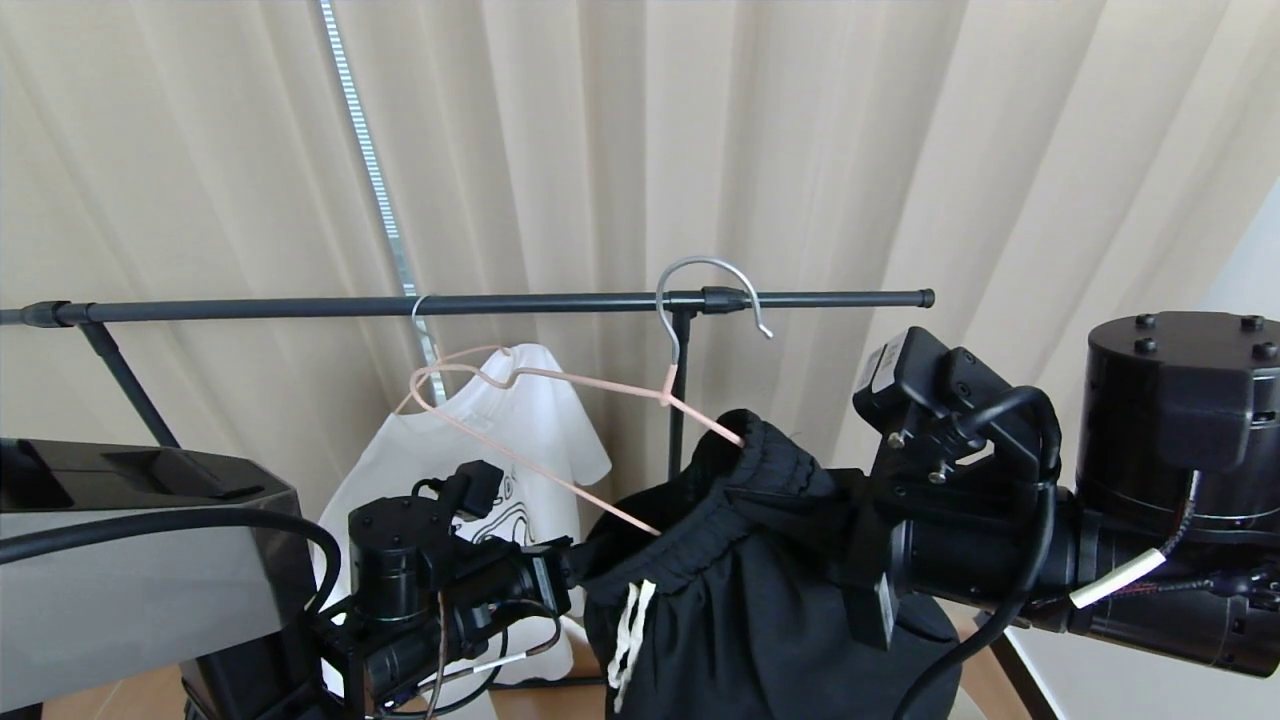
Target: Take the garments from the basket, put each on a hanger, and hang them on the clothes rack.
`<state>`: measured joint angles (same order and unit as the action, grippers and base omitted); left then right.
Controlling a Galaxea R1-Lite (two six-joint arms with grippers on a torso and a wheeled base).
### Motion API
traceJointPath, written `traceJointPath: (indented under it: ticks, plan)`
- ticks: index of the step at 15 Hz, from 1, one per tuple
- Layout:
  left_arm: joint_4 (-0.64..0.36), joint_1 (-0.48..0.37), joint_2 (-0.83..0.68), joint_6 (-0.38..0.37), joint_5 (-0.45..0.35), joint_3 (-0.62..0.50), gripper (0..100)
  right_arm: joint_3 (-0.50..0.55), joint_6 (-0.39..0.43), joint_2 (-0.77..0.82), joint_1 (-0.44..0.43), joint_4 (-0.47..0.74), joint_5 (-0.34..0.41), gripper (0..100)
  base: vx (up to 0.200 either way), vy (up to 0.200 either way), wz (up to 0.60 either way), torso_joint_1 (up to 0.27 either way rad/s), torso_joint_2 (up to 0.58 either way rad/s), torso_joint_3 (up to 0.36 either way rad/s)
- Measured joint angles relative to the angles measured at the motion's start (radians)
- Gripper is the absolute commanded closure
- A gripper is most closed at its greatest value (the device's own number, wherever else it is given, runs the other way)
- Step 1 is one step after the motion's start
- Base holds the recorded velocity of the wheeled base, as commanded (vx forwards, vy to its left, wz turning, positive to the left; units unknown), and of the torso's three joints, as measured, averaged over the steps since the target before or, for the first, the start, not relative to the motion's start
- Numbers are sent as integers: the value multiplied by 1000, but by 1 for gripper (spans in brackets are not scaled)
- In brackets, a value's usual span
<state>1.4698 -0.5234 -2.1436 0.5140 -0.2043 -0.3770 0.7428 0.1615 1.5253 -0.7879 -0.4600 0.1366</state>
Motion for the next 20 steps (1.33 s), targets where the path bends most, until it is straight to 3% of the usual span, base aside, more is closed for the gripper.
traceJointPath:
  ticks: [4,12,20]
  plan:
    - [70,5,6,-64,1,31,100,-7,0,3,8,-5,2,100,0,0,0,0,0,0]
    - [83,59,11,-97,0,44,100,-11,19,12,104,6,40,100,0,0,0,0,0,0]
    - [92,135,12,-120,1,33,100,-45,168,19,155,40,40,100,0,0,0,0,0,0]
